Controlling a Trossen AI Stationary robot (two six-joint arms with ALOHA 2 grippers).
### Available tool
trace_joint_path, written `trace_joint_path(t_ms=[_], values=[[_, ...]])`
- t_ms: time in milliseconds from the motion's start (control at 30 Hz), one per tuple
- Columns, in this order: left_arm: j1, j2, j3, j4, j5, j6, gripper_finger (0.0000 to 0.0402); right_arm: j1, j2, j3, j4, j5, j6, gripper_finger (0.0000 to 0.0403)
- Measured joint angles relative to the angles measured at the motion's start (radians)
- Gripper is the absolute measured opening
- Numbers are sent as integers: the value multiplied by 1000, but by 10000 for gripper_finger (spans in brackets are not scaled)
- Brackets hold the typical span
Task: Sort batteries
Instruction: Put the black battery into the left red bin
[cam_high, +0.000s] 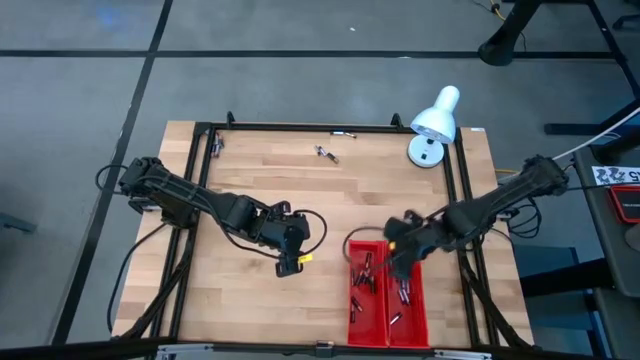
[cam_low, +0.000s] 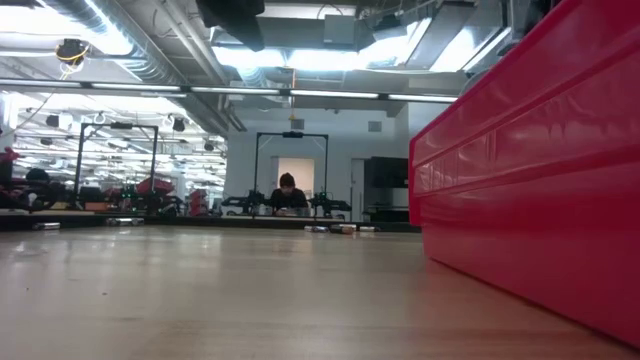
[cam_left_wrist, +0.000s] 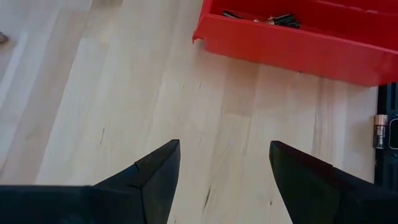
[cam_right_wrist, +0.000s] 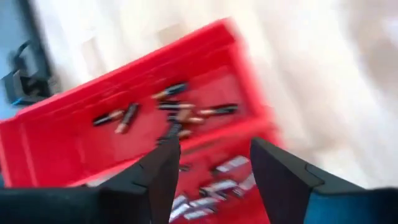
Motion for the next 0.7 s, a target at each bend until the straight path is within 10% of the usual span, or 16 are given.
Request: trace_joint_path(t_ms=[333, 700], values=[[0, 0, -1, 14, -22, -19, 237, 0, -183, -36, -537, 18, 517, 198], [11, 0, -1, 43, -41, -26, 237, -84, -305, -371, -523, -17, 749, 198]])
